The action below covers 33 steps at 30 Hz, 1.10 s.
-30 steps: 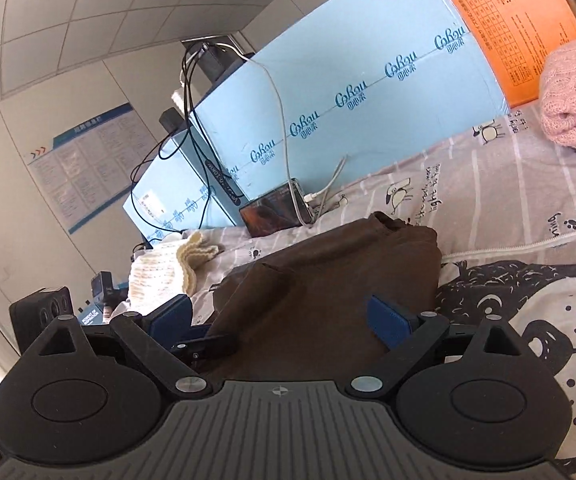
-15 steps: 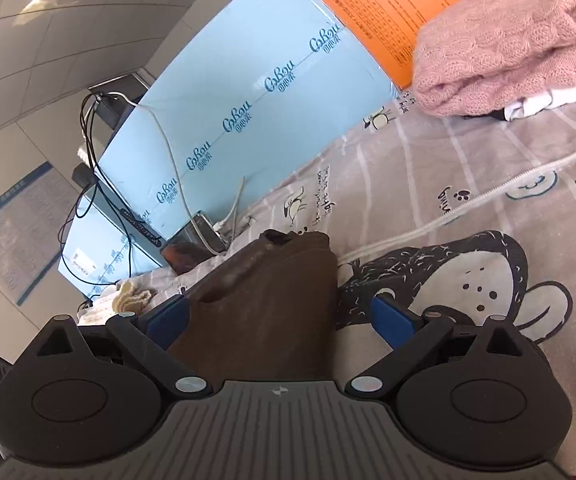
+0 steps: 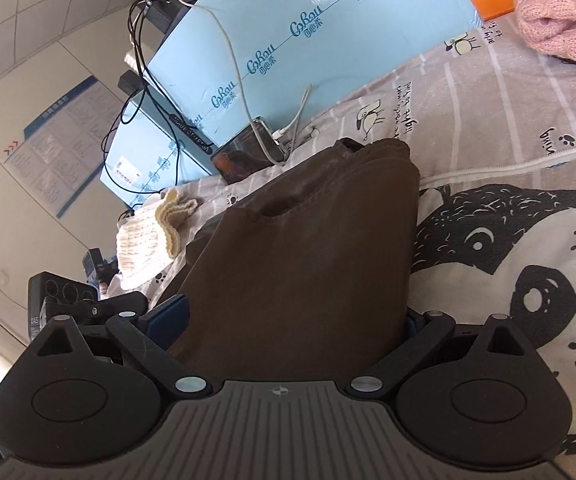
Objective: Fold clothes
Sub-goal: 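Grasp the folded jacket with both grippers and lift it off the sheet, then carry the folded jacket with both grippers to the white table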
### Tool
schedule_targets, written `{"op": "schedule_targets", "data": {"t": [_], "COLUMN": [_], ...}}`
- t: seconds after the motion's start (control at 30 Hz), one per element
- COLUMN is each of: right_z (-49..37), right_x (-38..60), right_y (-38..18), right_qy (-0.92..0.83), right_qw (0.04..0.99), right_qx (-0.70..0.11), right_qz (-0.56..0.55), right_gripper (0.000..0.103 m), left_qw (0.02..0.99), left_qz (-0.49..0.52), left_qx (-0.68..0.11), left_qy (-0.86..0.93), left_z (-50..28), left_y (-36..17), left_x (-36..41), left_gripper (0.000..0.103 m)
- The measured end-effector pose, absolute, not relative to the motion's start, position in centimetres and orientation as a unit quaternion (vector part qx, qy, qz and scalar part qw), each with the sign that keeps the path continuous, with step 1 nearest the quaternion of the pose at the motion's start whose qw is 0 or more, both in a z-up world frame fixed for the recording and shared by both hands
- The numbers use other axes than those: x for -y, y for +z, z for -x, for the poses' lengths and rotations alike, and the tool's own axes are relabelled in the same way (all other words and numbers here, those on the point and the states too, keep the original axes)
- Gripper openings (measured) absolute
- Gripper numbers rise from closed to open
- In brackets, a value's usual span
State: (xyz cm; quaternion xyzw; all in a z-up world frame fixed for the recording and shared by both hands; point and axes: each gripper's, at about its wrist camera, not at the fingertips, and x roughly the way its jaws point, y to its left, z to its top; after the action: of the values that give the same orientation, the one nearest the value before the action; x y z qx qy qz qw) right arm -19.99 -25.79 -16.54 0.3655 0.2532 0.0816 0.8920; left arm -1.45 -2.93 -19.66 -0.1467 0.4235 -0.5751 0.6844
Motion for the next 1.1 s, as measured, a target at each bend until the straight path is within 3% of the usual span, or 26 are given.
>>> {"op": "schedule_targets", "data": {"t": [0.07, 0.1, 0.13, 0.17, 0.37, 0.43, 0.8, 1.1], "right_z": [19.9, 19.9, 20.0, 20.0, 20.5, 20.3, 12.6, 2.8], "right_x": [25.4, 25.4, 25.5, 25.6, 25.0, 24.3, 15.1, 4.1], "right_y": [-16.5, -16.5, -16.5, -16.5, -15.5, -14.7, -10.0, -6.5], "right_qy": [0.069, 0.058, 0.047, 0.038, 0.041, 0.070, 0.194, 0.271], "right_qw": [0.894, 0.895, 0.893, 0.891, 0.887, 0.884, 0.888, 0.898], "right_qx": [-0.260, -0.262, -0.262, -0.262, -0.223, -0.206, -0.205, -0.199], "right_qz": [-0.358, -0.358, -0.362, -0.370, -0.403, -0.414, -0.364, -0.285], "right_gripper": [0.076, 0.070, 0.054, 0.041, 0.022, 0.018, 0.017, 0.017], "left_qw": [0.707, 0.721, 0.735, 0.744, 0.756, 0.762, 0.833, 0.909], "left_qz": [0.121, 0.107, 0.093, 0.086, 0.105, 0.116, 0.200, 0.211], "left_qx": [-0.403, -0.393, -0.384, -0.376, -0.333, -0.324, -0.231, -0.146], "left_qy": [-0.568, -0.561, -0.552, -0.545, -0.554, -0.549, -0.461, -0.329], "left_z": [2.2, 2.6, 2.8, 3.0, 3.3, 3.3, 2.4, -0.9], "left_y": [-19.5, -19.5, -19.4, -19.4, -17.9, -17.6, -15.5, -12.8], "left_x": [3.1, 3.1, 3.2, 3.1, 0.9, -0.3, -12.8, -21.2], "left_gripper": [0.089, 0.071, 0.052, 0.047, 0.032, 0.029, 0.027, 0.023]}}
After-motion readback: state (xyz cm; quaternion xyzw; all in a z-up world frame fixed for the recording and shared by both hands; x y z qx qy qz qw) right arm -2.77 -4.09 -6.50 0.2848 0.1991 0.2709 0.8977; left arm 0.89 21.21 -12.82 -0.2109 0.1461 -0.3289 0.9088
